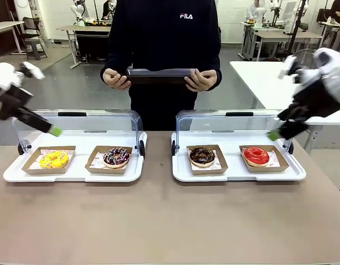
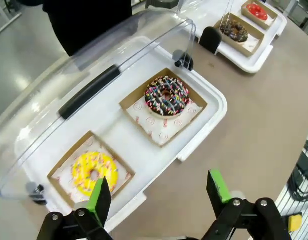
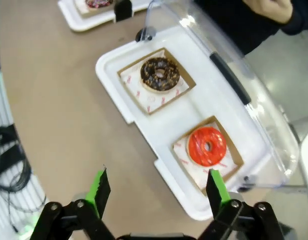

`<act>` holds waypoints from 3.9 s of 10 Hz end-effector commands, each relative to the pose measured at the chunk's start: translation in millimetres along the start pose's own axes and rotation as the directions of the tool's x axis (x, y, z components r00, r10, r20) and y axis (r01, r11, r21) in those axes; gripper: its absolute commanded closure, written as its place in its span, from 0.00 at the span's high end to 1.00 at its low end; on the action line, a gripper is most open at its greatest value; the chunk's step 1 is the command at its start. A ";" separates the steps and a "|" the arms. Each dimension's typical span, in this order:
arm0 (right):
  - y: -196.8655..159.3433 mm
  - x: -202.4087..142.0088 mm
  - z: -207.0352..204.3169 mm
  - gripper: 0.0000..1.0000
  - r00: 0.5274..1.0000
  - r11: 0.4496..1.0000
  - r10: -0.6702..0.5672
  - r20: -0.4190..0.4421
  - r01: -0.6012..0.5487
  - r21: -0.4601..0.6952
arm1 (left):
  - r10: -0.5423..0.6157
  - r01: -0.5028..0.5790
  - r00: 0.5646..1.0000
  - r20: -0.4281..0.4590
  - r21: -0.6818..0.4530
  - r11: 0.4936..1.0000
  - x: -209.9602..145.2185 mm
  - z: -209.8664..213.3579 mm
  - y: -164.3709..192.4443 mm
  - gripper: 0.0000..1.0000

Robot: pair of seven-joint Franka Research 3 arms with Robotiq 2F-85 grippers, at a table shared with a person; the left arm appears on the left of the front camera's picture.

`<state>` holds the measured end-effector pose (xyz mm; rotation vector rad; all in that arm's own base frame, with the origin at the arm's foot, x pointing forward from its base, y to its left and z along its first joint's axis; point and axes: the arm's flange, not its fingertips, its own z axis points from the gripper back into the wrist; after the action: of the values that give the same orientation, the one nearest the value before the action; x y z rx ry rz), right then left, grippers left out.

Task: Provide the desired donut to the person.
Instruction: Pick up and lift the Paper togo box containing the Donut pointed at by the person.

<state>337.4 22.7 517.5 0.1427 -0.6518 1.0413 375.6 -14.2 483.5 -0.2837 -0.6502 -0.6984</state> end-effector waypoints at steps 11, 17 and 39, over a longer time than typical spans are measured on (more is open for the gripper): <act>2.7 -85.4 -1.0 1.00 0.971 0.995 0.080 0.224 -0.090 0.036 | -0.075 0.072 0.993 0.086 0.038 0.997 -96.0 55.4 15.1 1.00; 10.2 -85.1 3.4 1.00 0.939 0.981 0.184 0.291 -0.195 0.011 | -0.086 0.081 0.991 0.101 0.049 0.995 -93.8 57.2 13.3 1.00; -29.1 -61.2 29.6 1.00 0.918 0.993 0.093 0.387 -0.116 0.037 | -0.090 0.087 0.993 0.076 0.048 0.995 -55.5 73.0 50.1 1.00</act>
<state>326.6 -51.1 512.6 0.3608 -0.9747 1.1357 343.8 82.6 503.1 -0.2354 -0.7525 -0.7618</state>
